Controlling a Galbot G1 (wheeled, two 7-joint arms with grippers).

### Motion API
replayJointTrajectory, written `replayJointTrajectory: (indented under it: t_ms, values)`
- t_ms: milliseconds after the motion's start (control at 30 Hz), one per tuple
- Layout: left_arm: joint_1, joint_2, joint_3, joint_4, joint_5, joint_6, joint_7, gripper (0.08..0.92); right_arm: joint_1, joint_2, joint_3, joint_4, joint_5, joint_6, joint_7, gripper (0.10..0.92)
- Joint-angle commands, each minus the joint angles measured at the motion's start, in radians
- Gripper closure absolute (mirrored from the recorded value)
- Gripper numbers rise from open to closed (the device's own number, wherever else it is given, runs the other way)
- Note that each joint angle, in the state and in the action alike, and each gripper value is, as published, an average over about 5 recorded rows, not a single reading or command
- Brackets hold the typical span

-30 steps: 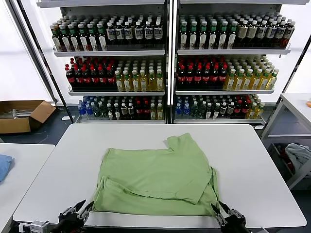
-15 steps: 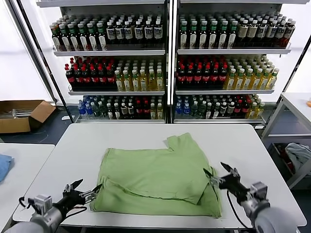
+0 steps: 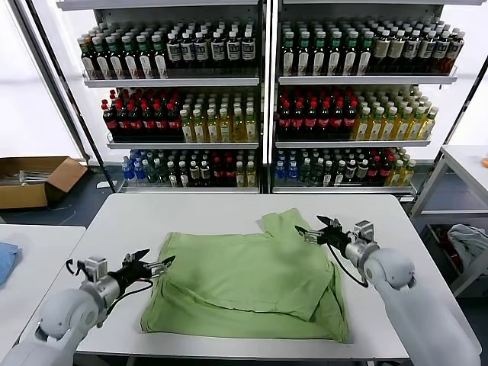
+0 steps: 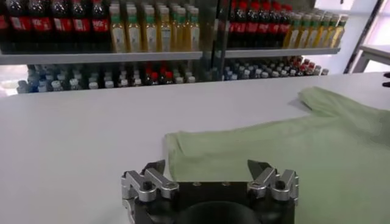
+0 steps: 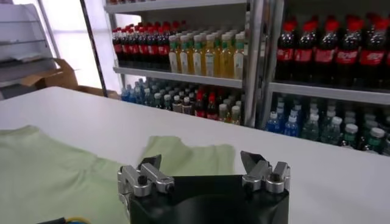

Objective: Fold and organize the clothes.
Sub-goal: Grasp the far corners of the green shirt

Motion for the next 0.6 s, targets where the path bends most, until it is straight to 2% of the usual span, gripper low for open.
replayJointTrajectory:
  t_ms: [33,267,600]
  values:
    - [-0.306,-0.006,0.19,0.264,-0.027,-0.003,-0.019,0.177,0.2,0.048,-0.12,-0.258,-0.03,0.0,-0.045,0.203]
    - [-0.358,-0.026,0.223,0.327,-0.027,-0.006,-0.037,0.177,0.221,0.1,-0.128,-0.35,-0.05,-0.003,-0.037,0.203]
    - [-0.378,-0.055,0.253,0.373,-0.022,-0.006,-0.057,0.177,0.224,0.134,-0.151,-0.388,-0.074,0.001,-0.048,0.203]
